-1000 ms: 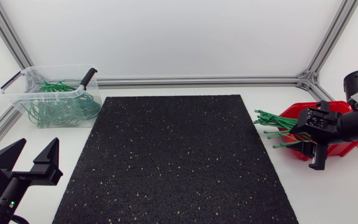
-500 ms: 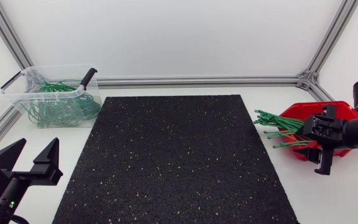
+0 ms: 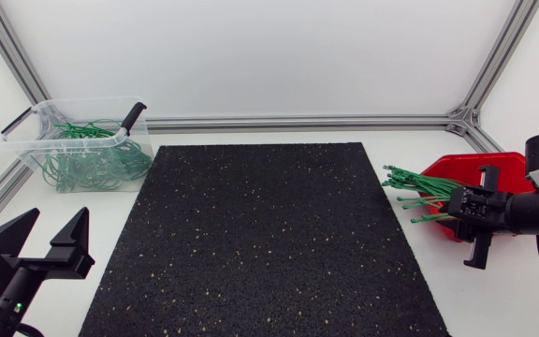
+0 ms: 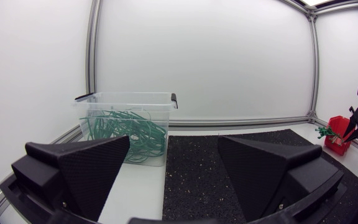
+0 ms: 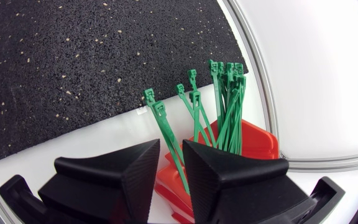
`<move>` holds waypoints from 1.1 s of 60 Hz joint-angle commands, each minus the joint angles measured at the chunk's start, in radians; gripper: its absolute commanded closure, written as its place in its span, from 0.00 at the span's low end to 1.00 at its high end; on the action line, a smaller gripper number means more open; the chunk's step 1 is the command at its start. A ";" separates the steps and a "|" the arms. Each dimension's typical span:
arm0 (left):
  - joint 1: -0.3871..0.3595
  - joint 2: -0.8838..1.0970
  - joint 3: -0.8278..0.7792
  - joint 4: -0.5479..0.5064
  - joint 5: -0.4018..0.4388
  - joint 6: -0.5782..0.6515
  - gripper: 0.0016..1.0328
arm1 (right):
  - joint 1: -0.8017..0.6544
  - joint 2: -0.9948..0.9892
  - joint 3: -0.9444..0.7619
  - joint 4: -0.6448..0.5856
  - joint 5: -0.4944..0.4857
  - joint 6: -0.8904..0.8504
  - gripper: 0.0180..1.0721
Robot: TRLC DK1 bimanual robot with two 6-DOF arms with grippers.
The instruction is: Take a green cable tie from the red box, thread the tail through the head to close it, then place it in the transparent bin on the left.
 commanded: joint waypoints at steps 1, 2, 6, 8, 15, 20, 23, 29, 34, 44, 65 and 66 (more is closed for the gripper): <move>-0.010 0.013 -0.039 -0.025 -0.008 -0.010 0.04 | 0.004 -0.001 -0.023 0.020 0.005 -0.028 0.81; -0.010 0.013 -0.039 -0.025 -0.008 -0.010 0.04 | 0.004 0.001 -0.025 0.024 0.005 -0.028 0.81; -0.010 0.013 -0.039 -0.025 -0.008 -0.010 0.04 | 0.004 0.005 -0.032 0.044 0.007 -0.028 0.81; -0.010 0.011 -0.039 -0.025 -0.008 -0.010 0.04 | 0.004 0.005 -0.037 0.055 0.008 -0.029 0.81; -0.010 0.013 -0.039 -0.025 -0.008 -0.010 0.04 | 0.006 0.007 -0.048 0.064 0.008 -0.035 0.81; -0.012 0.013 -0.039 -0.025 -0.008 -0.010 0.04 | 0.006 0.005 -0.049 0.064 0.011 -0.035 0.81; -0.013 0.013 -0.039 -0.025 -0.008 -0.010 0.04 | 0.004 0.002 -0.049 0.064 0.011 -0.035 0.81; -0.018 0.013 -0.039 -0.025 -0.008 -0.010 0.04 | 0.004 -0.012 -0.055 0.063 0.011 -0.037 0.81; -0.020 0.013 -0.039 -0.025 -0.008 -0.010 0.04 | 0.006 -0.016 -0.060 0.064 0.011 -0.040 0.81; -0.018 0.013 -0.039 -0.025 -0.008 -0.010 0.04 | 0.014 0.002 -0.066 0.081 0.028 -0.038 0.81; -0.013 0.013 -0.039 -0.025 -0.008 -0.010 0.04 | 0.043 0.014 -0.087 0.150 0.059 -0.028 0.81; -0.013 0.013 -0.039 -0.025 -0.008 -0.010 0.04 | 0.043 0.018 -0.089 0.155 0.059 -0.025 0.81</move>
